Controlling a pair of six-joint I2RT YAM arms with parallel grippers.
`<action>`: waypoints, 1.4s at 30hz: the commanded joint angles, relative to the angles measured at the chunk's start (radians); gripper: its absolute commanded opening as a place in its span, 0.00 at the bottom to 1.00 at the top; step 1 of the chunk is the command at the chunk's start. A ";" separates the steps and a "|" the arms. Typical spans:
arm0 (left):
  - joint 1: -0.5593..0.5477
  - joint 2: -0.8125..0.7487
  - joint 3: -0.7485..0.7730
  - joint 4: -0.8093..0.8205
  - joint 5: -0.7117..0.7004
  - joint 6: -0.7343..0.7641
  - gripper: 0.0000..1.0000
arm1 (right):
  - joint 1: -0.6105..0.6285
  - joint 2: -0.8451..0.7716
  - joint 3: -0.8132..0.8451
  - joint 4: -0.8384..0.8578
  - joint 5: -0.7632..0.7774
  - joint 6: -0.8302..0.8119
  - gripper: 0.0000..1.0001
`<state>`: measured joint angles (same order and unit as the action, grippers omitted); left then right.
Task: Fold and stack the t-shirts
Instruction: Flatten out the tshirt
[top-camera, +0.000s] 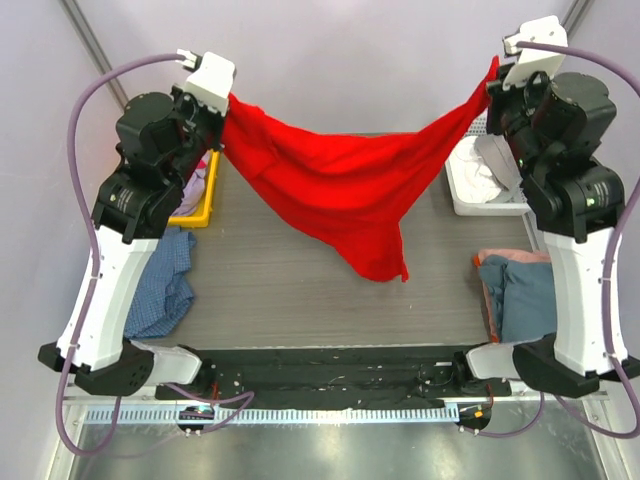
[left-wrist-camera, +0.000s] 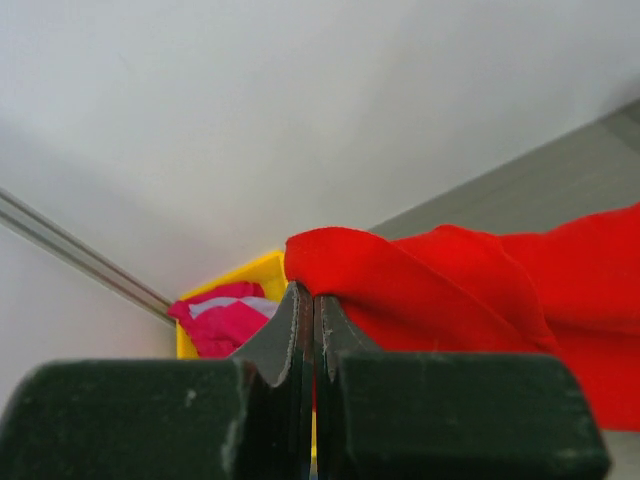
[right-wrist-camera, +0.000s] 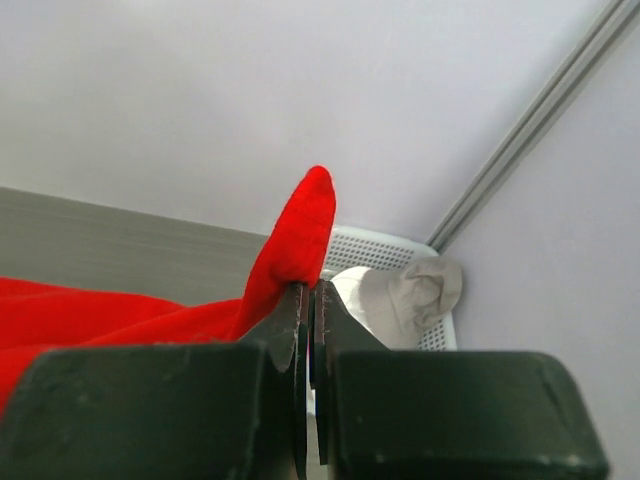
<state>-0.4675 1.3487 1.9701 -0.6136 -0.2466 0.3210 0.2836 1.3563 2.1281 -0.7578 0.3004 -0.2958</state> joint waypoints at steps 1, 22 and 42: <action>0.000 -0.072 -0.042 -0.049 0.053 -0.013 0.00 | -0.006 -0.106 -0.066 -0.005 -0.101 0.085 0.01; 0.069 0.478 0.000 0.419 -0.155 0.225 0.00 | -0.095 0.225 -0.206 0.252 -0.122 0.024 0.01; 0.004 0.063 -0.111 0.175 -0.075 0.113 0.00 | -0.116 -0.018 -0.206 0.219 -0.237 0.110 0.01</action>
<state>-0.4175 1.4807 1.9617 -0.3790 -0.3374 0.4229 0.1665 1.4754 2.0411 -0.5556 0.1261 -0.2214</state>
